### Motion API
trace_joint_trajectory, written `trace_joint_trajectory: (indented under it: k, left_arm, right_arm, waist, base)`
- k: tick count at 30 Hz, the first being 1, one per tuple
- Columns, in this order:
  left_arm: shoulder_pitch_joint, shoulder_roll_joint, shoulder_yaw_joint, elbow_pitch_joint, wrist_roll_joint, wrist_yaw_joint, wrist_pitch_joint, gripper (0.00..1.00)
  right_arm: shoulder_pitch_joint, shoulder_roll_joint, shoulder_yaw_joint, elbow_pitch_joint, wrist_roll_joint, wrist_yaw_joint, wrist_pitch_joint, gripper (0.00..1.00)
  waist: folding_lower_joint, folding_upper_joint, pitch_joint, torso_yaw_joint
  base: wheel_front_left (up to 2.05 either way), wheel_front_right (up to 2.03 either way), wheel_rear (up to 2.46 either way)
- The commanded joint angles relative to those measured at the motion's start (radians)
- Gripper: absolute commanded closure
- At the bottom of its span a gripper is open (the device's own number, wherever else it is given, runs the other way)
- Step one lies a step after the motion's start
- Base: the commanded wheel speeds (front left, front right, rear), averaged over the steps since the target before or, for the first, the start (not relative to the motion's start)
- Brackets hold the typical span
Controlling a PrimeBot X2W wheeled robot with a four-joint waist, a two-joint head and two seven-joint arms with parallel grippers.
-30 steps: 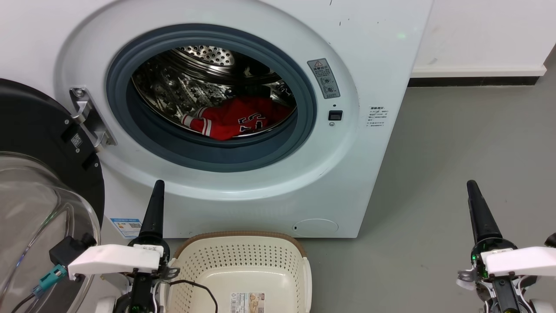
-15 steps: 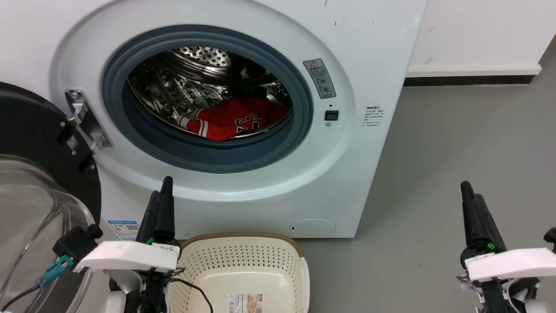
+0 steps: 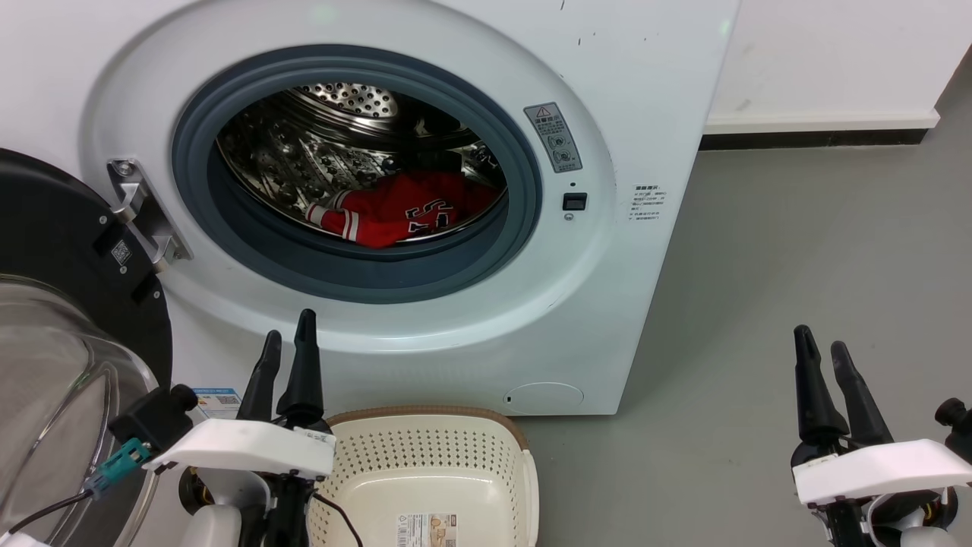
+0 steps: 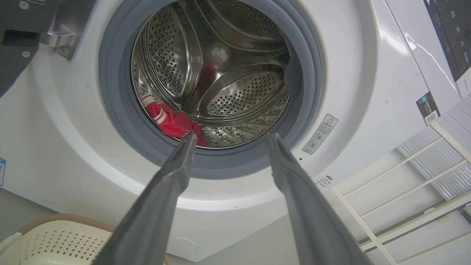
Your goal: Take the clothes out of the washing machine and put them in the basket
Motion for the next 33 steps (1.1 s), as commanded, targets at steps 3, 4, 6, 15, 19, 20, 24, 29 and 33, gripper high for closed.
trace_joint_trajectory:
  k: [3, 4, 6, 15, 19, 20, 24, 29, 33]
  left_arm:
    - [-0.030, 0.002, -0.011, -0.008, 0.064, 0.009, -0.017, 0.00]
    - [-0.030, 0.002, -0.014, -0.007, 0.077, 0.011, -0.019, 0.00]
    - [-0.031, 0.002, -0.019, -0.005, 0.101, 0.013, -0.025, 0.00]
    - [-0.033, 0.003, -0.033, 0.004, 0.204, 0.033, -0.050, 0.00]
    - [-0.031, 0.003, -0.040, 0.008, 0.248, 0.039, -0.060, 0.00]
    - [-0.031, 0.003, -0.040, 0.008, 0.248, 0.039, -0.060, 0.00]
    - [-0.028, 0.003, -0.047, 0.013, 0.293, 0.041, -0.070, 0.00]
    - [-0.017, 0.003, -0.051, 0.018, 0.342, 0.049, -0.081, 0.00]
    - [-0.010, 0.003, -0.055, 0.024, 0.382, 0.055, -0.090, 0.00]
  right_arm:
    - [0.002, -0.001, 0.003, -0.013, -0.072, 0.000, -0.015, 0.00]
    - [0.002, -0.001, 0.003, -0.013, -0.087, 0.000, -0.018, 0.00]
    - [0.003, -0.001, 0.004, -0.011, -0.117, 0.000, -0.023, 0.00]
    - [0.008, 0.000, 0.007, -0.004, -0.230, 0.000, -0.047, 0.00]
    - [0.011, 0.000, 0.007, 0.001, -0.279, 0.000, -0.052, 0.00]
    - [0.011, 0.000, 0.007, 0.001, -0.279, 0.000, -0.052, 0.00]
    - [0.015, 0.000, 0.005, 0.004, -0.325, 0.000, -0.056, 0.00]
    - [0.023, 0.000, 0.004, 0.004, -0.381, 0.000, -0.060, 0.00]
    - [0.028, 0.000, 0.004, -0.003, -0.428, 0.000, -0.064, 0.00]
  waist:
    - [0.0000, 0.0000, 0.003, -0.001]
    - [0.0000, 0.0000, 0.004, -0.001]
    - [0.0000, 0.0000, 0.005, -0.001]
    - [0.0000, 0.0000, 0.009, -0.002]
    - [0.0000, 0.0000, 0.009, 0.000]
    - [0.0000, 0.0000, 0.009, 0.000]
    - [0.0000, 0.0000, 0.005, 0.003]
    - [0.0000, 0.0000, -0.003, 0.005]
    - [0.0000, 0.0000, -0.008, 0.006]
  base:
    - [0.00, 0.00, 0.00]
    - [0.00, 0.00, 0.00]
    - [0.00, 0.00, 0.00]
    - [0.00, 0.00, 0.00]
    - [0.00, 0.00, 0.00]
    - [0.00, 0.00, 0.00]
    - [0.00, 0.00, 0.00]
    - [0.00, 0.00, 0.00]
    - [0.00, 0.00, 0.00]
